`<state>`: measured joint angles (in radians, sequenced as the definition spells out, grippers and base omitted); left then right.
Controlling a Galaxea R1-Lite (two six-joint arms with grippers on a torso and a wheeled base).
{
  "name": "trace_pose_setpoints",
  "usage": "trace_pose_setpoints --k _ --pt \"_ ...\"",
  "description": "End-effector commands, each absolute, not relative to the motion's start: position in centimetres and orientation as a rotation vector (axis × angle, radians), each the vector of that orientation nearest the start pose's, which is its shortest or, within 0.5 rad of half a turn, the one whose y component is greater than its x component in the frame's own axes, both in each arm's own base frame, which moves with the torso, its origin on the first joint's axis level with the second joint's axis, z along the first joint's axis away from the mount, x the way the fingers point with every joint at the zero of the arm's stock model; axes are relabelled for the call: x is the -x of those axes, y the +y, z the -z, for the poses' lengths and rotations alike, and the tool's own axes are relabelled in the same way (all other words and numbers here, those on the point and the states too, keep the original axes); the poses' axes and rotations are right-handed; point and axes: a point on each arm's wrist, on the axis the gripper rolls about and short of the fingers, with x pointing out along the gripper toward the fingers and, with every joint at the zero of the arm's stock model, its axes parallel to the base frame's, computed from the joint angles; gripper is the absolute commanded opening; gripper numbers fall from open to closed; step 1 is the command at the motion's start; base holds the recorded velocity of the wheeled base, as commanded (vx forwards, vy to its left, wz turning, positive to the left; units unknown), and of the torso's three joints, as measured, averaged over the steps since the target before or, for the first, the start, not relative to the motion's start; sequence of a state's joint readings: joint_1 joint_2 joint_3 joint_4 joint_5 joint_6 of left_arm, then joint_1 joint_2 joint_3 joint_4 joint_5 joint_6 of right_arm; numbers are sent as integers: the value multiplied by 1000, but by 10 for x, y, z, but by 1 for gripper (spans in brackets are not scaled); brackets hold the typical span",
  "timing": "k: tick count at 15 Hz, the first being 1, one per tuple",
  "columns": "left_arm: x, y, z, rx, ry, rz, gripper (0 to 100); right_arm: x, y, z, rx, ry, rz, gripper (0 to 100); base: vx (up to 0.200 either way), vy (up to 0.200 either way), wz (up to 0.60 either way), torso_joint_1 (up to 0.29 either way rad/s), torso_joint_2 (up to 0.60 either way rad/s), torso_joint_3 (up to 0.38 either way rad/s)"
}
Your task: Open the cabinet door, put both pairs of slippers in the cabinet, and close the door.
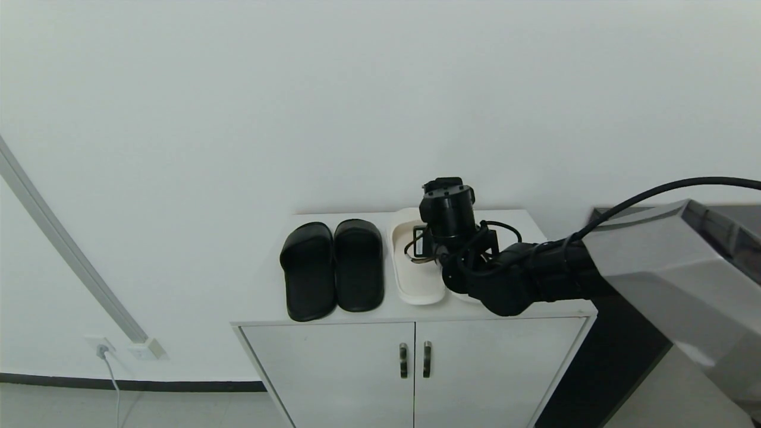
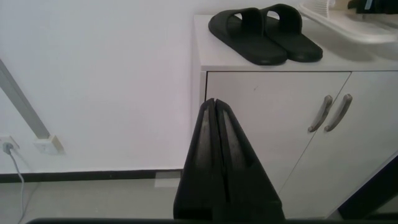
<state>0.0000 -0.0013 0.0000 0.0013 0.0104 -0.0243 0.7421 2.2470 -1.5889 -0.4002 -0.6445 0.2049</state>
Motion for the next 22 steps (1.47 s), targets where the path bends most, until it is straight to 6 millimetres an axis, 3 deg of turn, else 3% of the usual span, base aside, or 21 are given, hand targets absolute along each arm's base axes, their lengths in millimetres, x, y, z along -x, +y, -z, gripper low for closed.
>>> trace_pose_setpoints --k 1,12,15,22 --pt "23 0 -75 25 1 -11 0 -330 287 -188 -49 204 -142 0 0 0 0 0 0 0" --pt "23 0 -75 17 0 -9 0 -204 185 -181 41 201 -718 0 0 0 0 0 0 0" --pt "23 0 -75 17 0 -9 0 -195 185 -178 51 219 -788 0 0 0 0 0 0 0" --pt "23 0 -75 9 0 -8 0 -193 187 -175 54 227 -800 0 0 0 0 0 0 0"
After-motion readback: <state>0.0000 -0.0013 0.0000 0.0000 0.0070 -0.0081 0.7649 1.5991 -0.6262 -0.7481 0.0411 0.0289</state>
